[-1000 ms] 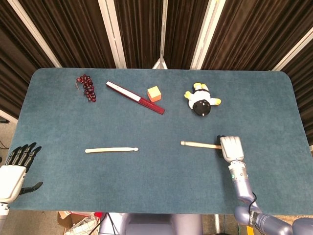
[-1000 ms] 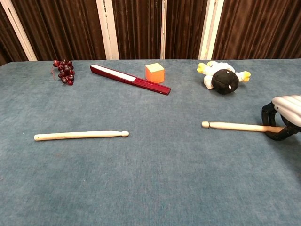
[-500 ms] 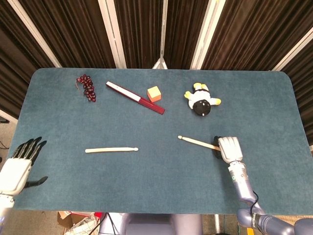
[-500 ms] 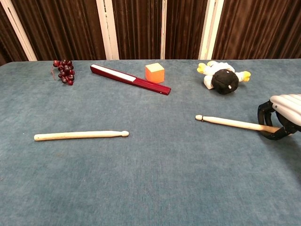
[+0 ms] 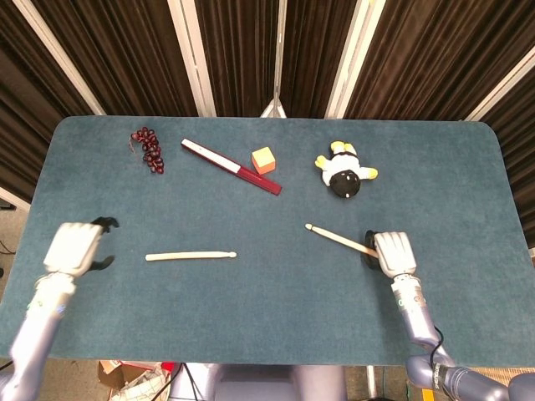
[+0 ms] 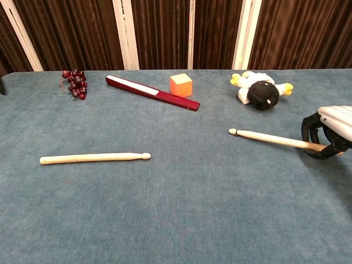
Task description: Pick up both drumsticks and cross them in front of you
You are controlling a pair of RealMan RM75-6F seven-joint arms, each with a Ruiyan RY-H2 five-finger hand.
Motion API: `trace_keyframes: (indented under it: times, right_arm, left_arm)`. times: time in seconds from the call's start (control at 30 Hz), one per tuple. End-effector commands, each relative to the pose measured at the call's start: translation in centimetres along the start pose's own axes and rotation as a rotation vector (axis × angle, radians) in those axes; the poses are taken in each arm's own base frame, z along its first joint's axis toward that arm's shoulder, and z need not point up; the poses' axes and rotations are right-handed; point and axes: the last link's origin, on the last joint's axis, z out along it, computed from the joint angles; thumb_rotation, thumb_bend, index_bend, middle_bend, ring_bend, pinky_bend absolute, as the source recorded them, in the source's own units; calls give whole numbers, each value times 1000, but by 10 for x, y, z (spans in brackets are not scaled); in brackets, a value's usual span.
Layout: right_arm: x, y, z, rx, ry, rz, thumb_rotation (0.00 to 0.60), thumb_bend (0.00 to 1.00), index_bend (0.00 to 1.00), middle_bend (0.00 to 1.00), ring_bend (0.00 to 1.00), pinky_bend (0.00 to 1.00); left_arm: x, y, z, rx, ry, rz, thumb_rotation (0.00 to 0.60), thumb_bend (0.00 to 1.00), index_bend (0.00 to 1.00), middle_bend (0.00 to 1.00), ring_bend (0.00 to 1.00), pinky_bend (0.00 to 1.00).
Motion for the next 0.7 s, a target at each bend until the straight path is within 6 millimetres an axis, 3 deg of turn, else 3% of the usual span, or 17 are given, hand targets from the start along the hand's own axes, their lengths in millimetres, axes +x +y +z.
trace_keyframes:
  times: [0.03,0.33,0.7]
  right_arm:
    - [2,-1,1,-1,7,10,600,515,760,655,742,779]
    - [9,-4,1,12,47,66,600,519,774,665,751,779]
    - [10,-4,1,15,51,77,600,519,774,665,751,779]
  left_arm:
    - [-12,39,29,-29,-58,5,600,310,357,387,783,904]
    - [-43,78,42,-11,-167,-15,600,310,365,418,805,921]
    - [-61,112,51,-24,-186,-2,600,368,389,450,819,928]
